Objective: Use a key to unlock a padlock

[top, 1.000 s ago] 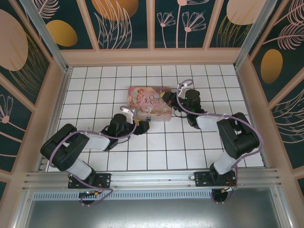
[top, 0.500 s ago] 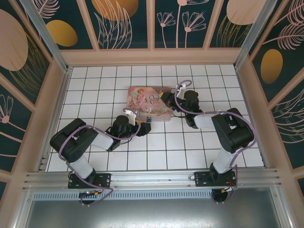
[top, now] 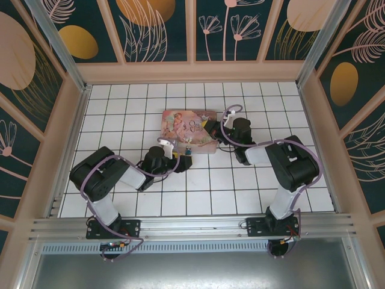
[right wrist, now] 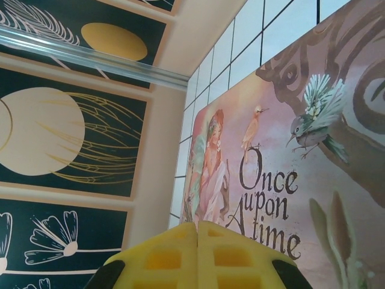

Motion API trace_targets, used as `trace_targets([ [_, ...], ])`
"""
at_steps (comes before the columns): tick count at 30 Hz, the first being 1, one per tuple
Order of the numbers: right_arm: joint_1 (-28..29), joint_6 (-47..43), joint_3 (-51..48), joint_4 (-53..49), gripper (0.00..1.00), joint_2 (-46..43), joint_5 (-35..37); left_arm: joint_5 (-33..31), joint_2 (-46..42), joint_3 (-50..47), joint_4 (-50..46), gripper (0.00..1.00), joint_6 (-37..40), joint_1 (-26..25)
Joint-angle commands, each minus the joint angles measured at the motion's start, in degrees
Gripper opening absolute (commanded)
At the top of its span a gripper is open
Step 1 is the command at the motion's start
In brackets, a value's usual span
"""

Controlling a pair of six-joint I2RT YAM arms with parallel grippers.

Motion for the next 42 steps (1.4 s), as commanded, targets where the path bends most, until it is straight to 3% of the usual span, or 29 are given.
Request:
trace_targets([
  [1,-0.42,0.75,-0.96,3.39,0.0,1.04,0.19,0.27,1.14,1.35,3.07,0.72,1.16,-0.47],
  [34,0.19,0.76,-1.84,3.43,0.0,2.52,1.46,-0.23,8.48,8.56,6.28,0.72,0.09,-1.7],
  [42,0.23,0.86,-1.93,3.78,0.0,3.03,1.11,-8.21,7.54,7.49,5.25,0.73,1.28,-1.89],
])
